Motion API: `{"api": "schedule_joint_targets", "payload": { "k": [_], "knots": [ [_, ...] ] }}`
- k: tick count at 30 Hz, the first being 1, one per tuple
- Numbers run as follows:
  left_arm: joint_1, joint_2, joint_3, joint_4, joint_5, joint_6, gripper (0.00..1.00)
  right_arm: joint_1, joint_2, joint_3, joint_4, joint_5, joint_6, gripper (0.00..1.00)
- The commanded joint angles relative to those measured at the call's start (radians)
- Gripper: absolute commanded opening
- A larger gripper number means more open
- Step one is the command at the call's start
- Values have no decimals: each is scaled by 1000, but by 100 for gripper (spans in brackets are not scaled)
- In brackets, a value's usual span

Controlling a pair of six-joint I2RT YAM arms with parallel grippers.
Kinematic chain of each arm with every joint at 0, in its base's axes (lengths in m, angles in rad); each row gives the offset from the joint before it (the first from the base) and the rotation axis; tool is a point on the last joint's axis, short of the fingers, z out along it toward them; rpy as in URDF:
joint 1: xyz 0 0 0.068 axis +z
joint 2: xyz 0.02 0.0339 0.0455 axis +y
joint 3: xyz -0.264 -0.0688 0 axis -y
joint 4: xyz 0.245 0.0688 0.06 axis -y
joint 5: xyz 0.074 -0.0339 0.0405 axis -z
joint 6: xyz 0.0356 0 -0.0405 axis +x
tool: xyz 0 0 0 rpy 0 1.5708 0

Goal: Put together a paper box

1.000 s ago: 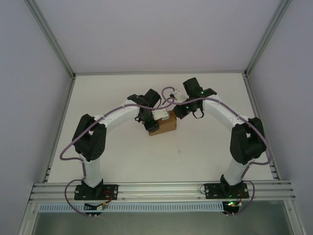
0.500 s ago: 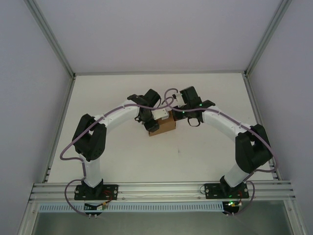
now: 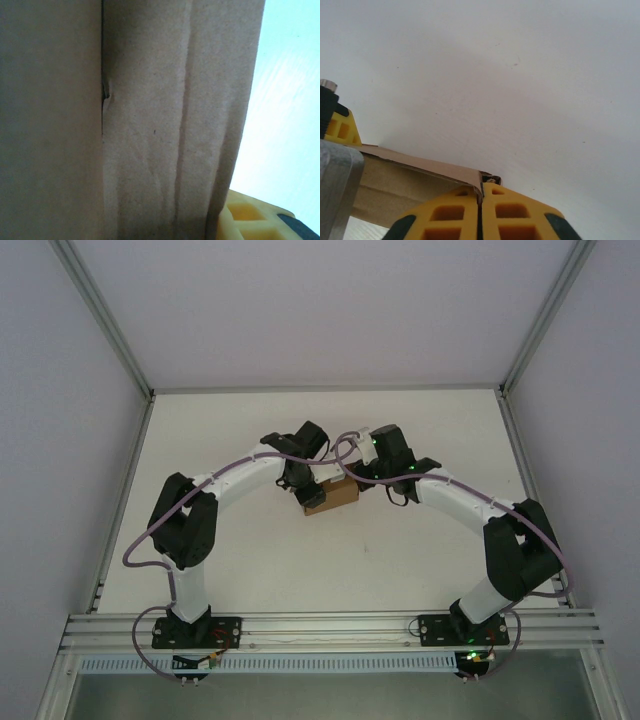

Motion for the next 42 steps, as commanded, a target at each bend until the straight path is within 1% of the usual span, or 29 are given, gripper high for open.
{"api": "schedule_joint_targets", "payload": {
  "k": [1,5,8,12,15,17,19,23,26,32,35,37,38,42],
  "knots": [
    [-13,4,-11,4,28,16,36,16,-21,23,-1,-4,-49,15],
    [-14,7,-12,4,25,19,36,6,-45,19,-45,-19,-44,19],
    [-14,9,-12,5,29,14,36,-22,-49,25,-82,-89,-28,19],
    [-13,8,-12,3,19,21,36,-54,-54,43,-141,-109,-32,25],
    [-14,4,-14,-5,21,26,36,-79,-72,43,-162,-127,-49,25],
    [-14,5,-14,-4,22,28,36,-88,-80,44,-171,-170,-63,25],
    [-13,3,-11,-6,26,28,36,-91,-76,50,-171,-184,-65,24],
    [-14,3,-6,-8,30,29,36,-92,-56,72,-182,-202,-71,20],
    [-13,3,-3,-12,31,34,36,-91,-45,81,-187,-233,-88,23],
    [-13,1,-1,-17,28,37,35,-95,-27,109,-221,-242,-110,24],
    [-13,0,-1,-15,33,39,35,-104,-22,111,-238,-235,-117,28],
    [-13,1,-1,-17,35,40,35,-118,-25,108,-243,-238,-135,36],
    [-14,2,-1,-19,35,41,35,-128,-25,107,-240,-240,-139,38],
    [-13,1,0,-23,39,45,35,-182,-19,118,-253,-311,-168,38]
  ]
}}
